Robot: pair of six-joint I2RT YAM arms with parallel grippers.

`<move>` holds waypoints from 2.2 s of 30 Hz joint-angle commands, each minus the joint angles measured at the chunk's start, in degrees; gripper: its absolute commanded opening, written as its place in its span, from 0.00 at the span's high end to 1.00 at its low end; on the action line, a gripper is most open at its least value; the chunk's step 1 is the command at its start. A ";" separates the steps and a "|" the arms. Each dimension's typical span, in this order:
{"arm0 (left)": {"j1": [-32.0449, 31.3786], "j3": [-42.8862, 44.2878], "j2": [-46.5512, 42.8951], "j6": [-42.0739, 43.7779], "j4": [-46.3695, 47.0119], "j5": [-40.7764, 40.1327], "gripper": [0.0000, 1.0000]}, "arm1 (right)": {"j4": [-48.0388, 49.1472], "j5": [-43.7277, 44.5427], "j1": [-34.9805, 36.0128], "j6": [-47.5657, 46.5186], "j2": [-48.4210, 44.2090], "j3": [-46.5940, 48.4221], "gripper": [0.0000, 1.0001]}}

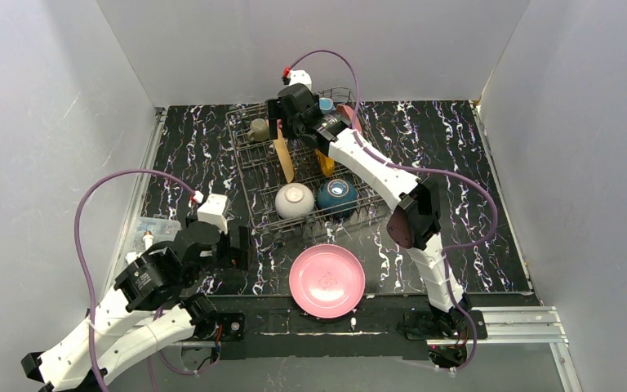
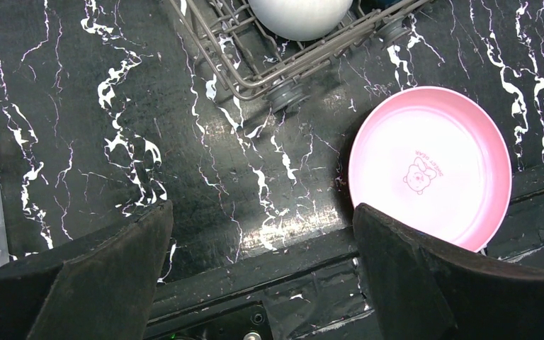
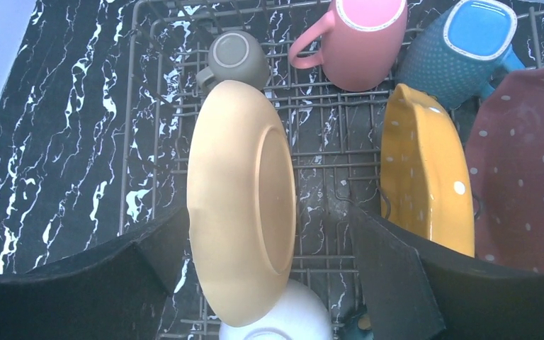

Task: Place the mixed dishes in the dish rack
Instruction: Insert the plate into the dish rack, then pick up the plate from the corner of the board.

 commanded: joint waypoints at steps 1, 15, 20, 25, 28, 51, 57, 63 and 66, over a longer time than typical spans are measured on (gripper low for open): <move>0.25 -0.68 1.02 0.56 0.08 -1.21 0.02 | 0.60 0.92 0.54 -1.67 -1.40 0.25 0.09; 0.28 -0.17 2.66 2.02 1.28 6.26 0.02 | -0.25 -1.69 0.88 -2.20 -27.23 -25.34 0.09; 0.27 0.36 8.01 -3.50 1.09 14.43 0.02 | -1.56 -6.10 0.87 -1.47 -41.56 -39.44 0.09; -1.72 -0.98 14.83 -12.80 2.65 18.45 0.02 | -5.70 -9.75 0.91 0.17 -53.76 -53.49 0.11; -4.07 -0.56 18.85 -18.24 3.57 18.09 0.02 | -8.27 -11.70 0.87 1.24 -60.42 -62.01 0.12; -15.90 -18.65 36.01 -42.96 30.57 12.44 0.28 | 6.66 -27.06 0.83 16.27 -76.33 -100.01 0.27; -15.65 -20.88 36.98 -43.00 35.06 11.87 0.54 | 12.70 -29.99 0.90 20.32 -75.05 -104.85 0.32; -15.02 -21.81 35.65 -41.34 37.74 12.61 1.00 | 16.36 -30.21 0.87 23.58 -74.52 -109.44 0.34; -15.07 -22.19 33.76 -41.17 37.80 12.73 1.00 | 17.42 -31.47 0.88 23.97 -74.33 -110.31 0.35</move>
